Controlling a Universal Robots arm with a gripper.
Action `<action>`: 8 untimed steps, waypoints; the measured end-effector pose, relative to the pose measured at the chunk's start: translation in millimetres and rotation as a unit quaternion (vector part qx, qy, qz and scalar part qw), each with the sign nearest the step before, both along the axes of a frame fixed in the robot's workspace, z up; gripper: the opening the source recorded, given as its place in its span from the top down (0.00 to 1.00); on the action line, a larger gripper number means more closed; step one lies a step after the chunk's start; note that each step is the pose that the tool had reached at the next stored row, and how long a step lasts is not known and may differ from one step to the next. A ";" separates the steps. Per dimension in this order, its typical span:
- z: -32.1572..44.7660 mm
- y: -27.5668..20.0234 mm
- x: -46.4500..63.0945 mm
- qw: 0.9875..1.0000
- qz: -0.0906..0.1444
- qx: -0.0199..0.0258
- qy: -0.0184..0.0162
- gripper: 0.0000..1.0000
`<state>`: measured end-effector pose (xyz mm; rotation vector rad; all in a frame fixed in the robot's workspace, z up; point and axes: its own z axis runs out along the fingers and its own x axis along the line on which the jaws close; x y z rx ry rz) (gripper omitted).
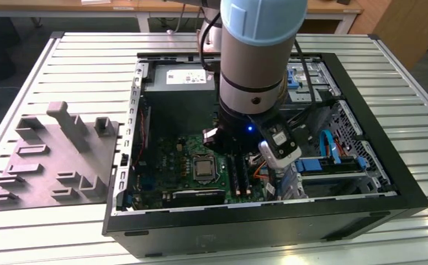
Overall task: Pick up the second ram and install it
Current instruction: 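Press down the second ram until it locks into place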
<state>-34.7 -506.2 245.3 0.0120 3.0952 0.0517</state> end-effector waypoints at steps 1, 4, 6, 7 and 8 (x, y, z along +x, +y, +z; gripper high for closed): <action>-0.1 2.3 0.0 1.000 0.000 0.000 0.000 0.89; -0.1 5.3 0.1 1.000 0.000 0.000 0.000 0.89; 0.9 5.3 0.0 1.000 0.000 0.000 0.000 0.89; 1.8 5.3 0.0 1.000 0.000 0.000 0.000 0.89; 2.4 5.4 0.0 1.000 0.000 0.000 0.000 0.89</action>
